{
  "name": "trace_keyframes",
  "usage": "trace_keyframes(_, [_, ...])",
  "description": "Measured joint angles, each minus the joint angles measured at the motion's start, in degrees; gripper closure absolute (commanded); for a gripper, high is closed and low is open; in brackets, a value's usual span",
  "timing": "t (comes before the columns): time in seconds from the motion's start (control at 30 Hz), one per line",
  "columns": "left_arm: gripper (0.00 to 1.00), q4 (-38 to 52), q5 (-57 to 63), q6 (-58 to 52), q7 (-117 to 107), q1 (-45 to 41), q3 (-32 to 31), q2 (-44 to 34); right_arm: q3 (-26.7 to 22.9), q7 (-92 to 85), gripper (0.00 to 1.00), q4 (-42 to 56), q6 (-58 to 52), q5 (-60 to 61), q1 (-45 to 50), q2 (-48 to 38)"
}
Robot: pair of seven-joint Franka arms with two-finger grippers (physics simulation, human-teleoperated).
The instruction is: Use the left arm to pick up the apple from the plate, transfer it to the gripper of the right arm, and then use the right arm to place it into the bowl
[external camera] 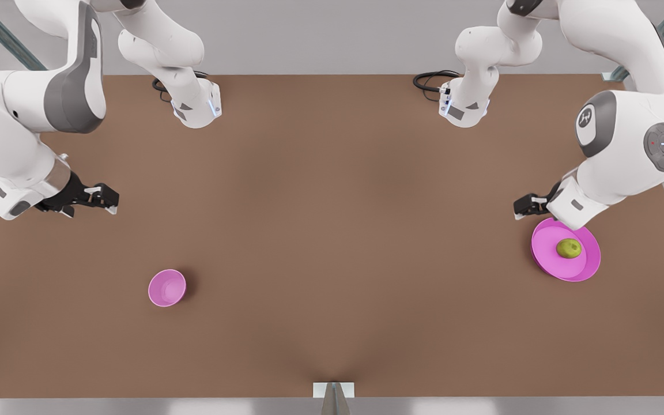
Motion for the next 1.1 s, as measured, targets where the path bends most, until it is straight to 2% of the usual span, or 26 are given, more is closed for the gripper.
trace_keyframes(0.1, [0.00, -0.2, 0.0, 0.9, 0.4, 1.7, 0.2, 1.7, 0.0, -0.3, 0.00, 0.2, 0.3, 0.0, -0.1, 0.0])
trace_keyframes(0.3, [0.00, -7.3, -2.2, 9.2, 6.8, 16.9, 0.4, 9.4, 0.0, -0.6, 0.00, 0.3, 0.6, 0.0, -0.5, 0.1])
trace_keyframes(0.47, [0.00, -21.8, -3.8, 22.5, 15.2, 21.8, 0.3, 9.0, -0.1, -0.7, 0.00, 0.3, 0.8, 0.0, -0.6, 0.3])
trace_keyframes(0.6, [0.00, -28.4, -6.4, 34.1, 22.3, 24.9, 0.3, 10.1, 0.0, -0.9, 0.00, 0.3, 0.8, 0.1, -0.5, 0.3])
trace_keyframes(0.83, [0.00, -29.6, -9.9, 46.5, 34.6, 28.5, 0.5, 14.4, 0.0, -1.0, 0.00, 0.3, 0.7, 0.1, -0.4, 0.3])
trace_keyframes(1.1, [0.00, -29.4, -10.3, 51.4, 45.0, 28.6, 1.4, 16.1, 0.0, -1.2, 0.00, 0.3, 0.7, 0.1, -0.5, 0.3])
